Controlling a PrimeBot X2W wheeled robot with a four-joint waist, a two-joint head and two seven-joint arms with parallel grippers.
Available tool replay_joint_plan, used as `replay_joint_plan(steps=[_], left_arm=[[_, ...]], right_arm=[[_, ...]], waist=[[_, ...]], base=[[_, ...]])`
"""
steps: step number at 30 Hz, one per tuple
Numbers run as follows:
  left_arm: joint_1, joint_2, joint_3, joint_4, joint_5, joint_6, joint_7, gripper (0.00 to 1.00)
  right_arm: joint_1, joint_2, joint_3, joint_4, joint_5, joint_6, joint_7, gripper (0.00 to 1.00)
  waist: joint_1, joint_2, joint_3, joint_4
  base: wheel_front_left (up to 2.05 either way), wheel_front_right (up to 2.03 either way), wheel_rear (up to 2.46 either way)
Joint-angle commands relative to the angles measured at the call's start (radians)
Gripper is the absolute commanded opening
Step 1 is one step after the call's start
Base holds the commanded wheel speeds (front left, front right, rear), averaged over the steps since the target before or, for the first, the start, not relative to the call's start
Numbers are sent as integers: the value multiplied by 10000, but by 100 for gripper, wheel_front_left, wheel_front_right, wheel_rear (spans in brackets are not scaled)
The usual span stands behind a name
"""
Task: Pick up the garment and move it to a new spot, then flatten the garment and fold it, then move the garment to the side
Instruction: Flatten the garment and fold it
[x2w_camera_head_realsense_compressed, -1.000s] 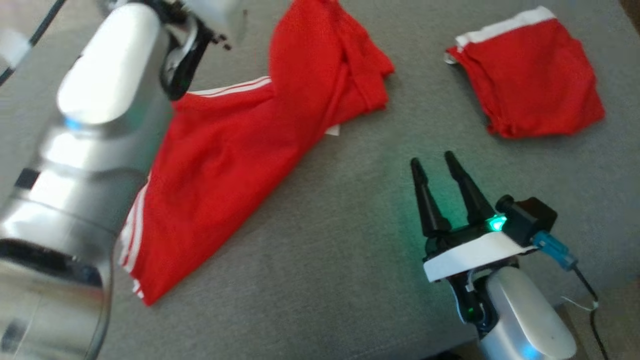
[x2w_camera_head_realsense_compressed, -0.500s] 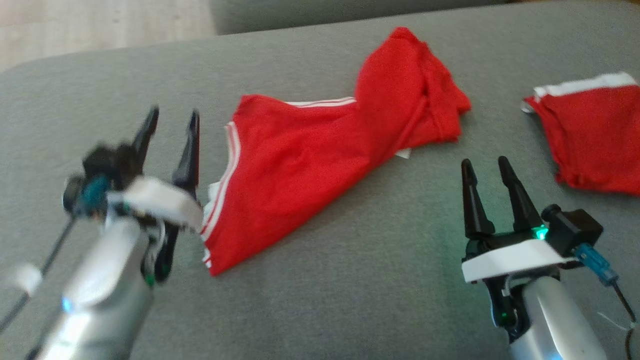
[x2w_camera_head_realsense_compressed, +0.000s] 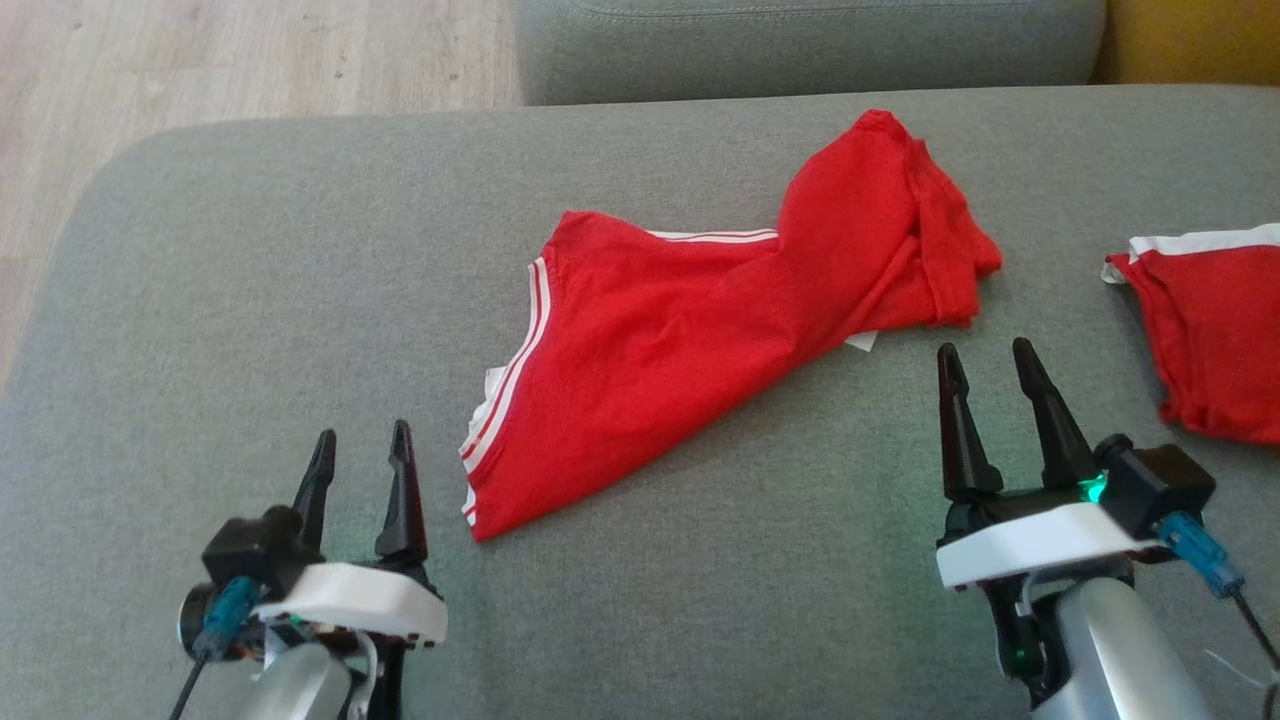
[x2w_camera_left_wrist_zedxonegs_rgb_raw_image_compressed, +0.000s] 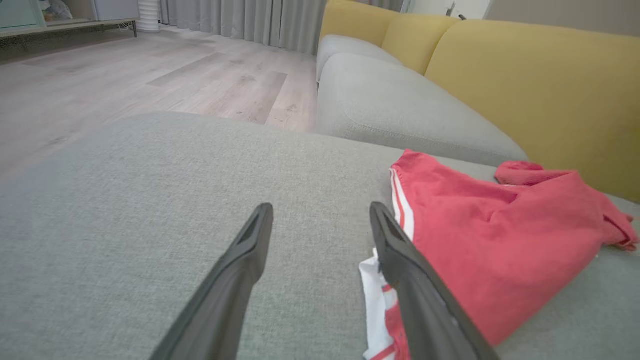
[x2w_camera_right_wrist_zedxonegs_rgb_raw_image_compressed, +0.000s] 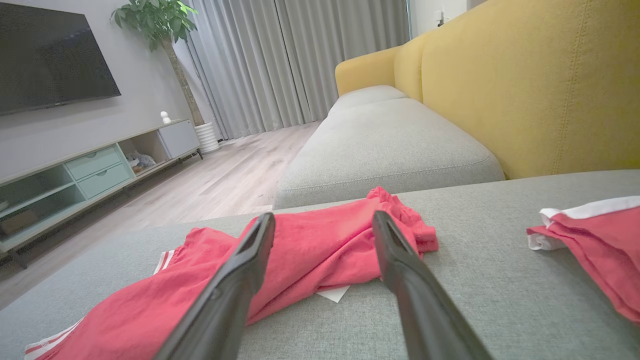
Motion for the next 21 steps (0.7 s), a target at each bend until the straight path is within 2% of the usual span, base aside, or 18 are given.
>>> replay_joint_plan(steps=[1,6,12,16,21], left_arm=[[-406,124,492,-381,133,30,-120,100],[-442,48,669,-477,463,-159,-123,100],[-1288,477,343,-254,847,-595,315,100],[-2682,1035,-18,-63,1119,-1187,1529,100],[-4917,1606,-378,431,873,-2327,3936,100]], right_arm=[[-114,-20,194,-312,-80,65,-109,100],[-183,-20,273,-270,-101,65,-109,100],[-346,-20,328,-315,-38,65,-109,100],[-519,-20,327,-340,-15,65,-109,100],[-816,-20,468,-387,90,65,-109,100]], waist=[[1,0,2,-19],[1,0,138,-218],[1,0,704,-594],[1,0,1261,-835],[1,0,1971,-1240]], base=[[0,0,0],[0,0,0],[0,0,0],[0,0,0],[0,0,0]])
